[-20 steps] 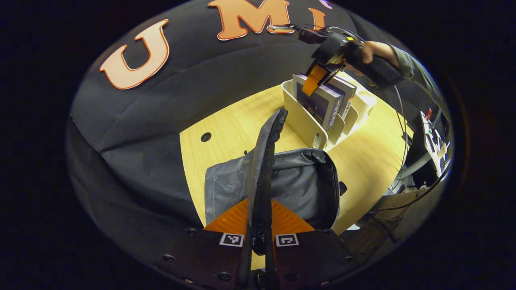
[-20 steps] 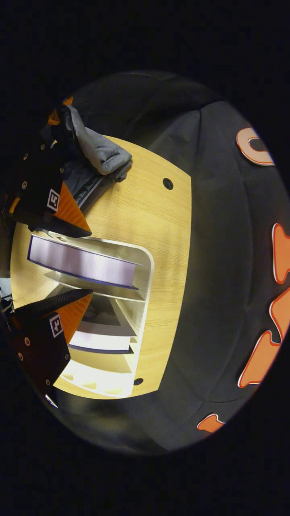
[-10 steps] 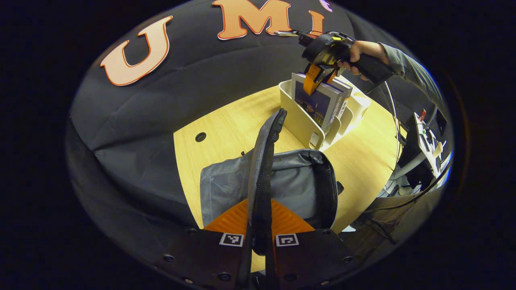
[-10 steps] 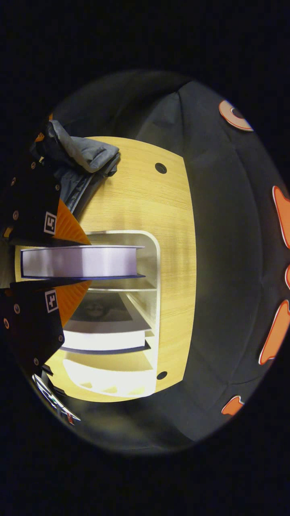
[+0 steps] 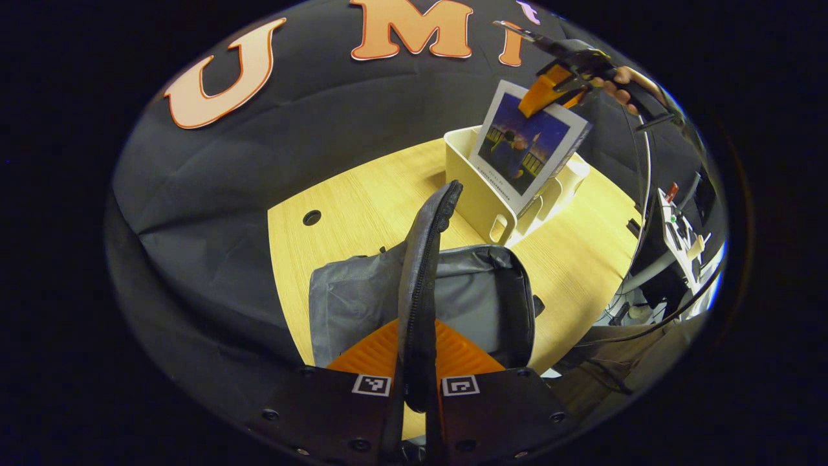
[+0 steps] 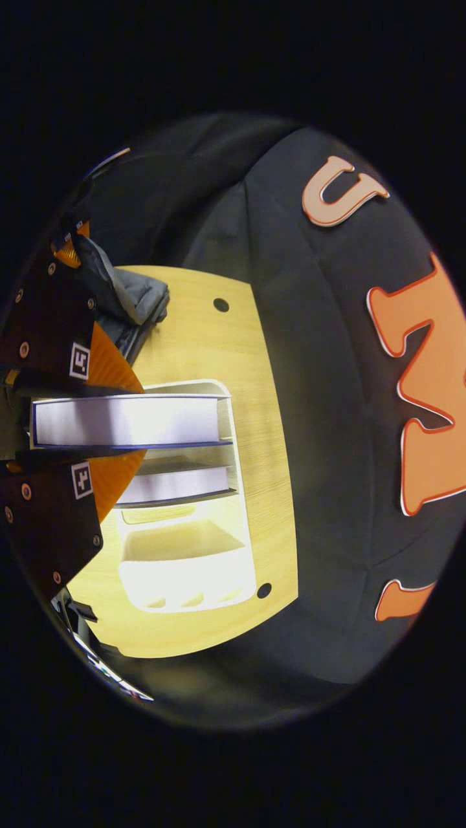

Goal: Open the schoolbag, grab two books from the bookshelf and put them into the schoolbag.

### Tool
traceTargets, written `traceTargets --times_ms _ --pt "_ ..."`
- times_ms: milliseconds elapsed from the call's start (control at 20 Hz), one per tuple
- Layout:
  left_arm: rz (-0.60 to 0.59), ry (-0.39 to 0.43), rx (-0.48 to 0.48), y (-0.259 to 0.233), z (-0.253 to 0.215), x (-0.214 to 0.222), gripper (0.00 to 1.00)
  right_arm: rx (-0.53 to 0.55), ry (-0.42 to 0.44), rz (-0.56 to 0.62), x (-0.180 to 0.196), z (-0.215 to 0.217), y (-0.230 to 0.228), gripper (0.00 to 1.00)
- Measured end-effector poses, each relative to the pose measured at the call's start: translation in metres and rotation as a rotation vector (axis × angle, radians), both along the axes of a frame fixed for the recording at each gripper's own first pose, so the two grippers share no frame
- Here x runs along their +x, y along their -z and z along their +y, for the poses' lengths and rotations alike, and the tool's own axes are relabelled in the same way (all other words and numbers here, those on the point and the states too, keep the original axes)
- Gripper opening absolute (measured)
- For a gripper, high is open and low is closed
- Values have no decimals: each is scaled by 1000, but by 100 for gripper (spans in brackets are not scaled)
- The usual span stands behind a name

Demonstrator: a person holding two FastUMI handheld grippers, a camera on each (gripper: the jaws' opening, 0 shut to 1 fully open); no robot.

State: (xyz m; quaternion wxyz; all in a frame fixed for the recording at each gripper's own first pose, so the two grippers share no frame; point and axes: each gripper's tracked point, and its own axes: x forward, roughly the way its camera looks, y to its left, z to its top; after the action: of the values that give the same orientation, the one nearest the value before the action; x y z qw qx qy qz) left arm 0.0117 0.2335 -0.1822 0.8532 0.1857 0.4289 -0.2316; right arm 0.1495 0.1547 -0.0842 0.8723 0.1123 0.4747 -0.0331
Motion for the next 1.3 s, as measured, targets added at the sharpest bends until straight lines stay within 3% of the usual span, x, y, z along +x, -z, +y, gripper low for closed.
traceTargets --times_ms 50,100,150,500,950,1300 --pt "2 -2 -2 0 0 -1 15 8 -5 -15 -6 0 -5 32" --pt "3 -6 -5 1 1 -1 15 19 -13 -29 -13 2 -9 24" --pt "6 -9 -10 1 0 -1 15 37 -22 -44 -19 4 -12 32" --pt "14 -51 -43 1 1 -4 15 148 -6 -123 -61 5 -31 30" --pt "29 -70 -74 5 -7 -6 15 382 64 -132 -108 24 1 29" --pt "35 -98 -95 3 -8 -5 15 511 60 -111 -135 71 32 29"
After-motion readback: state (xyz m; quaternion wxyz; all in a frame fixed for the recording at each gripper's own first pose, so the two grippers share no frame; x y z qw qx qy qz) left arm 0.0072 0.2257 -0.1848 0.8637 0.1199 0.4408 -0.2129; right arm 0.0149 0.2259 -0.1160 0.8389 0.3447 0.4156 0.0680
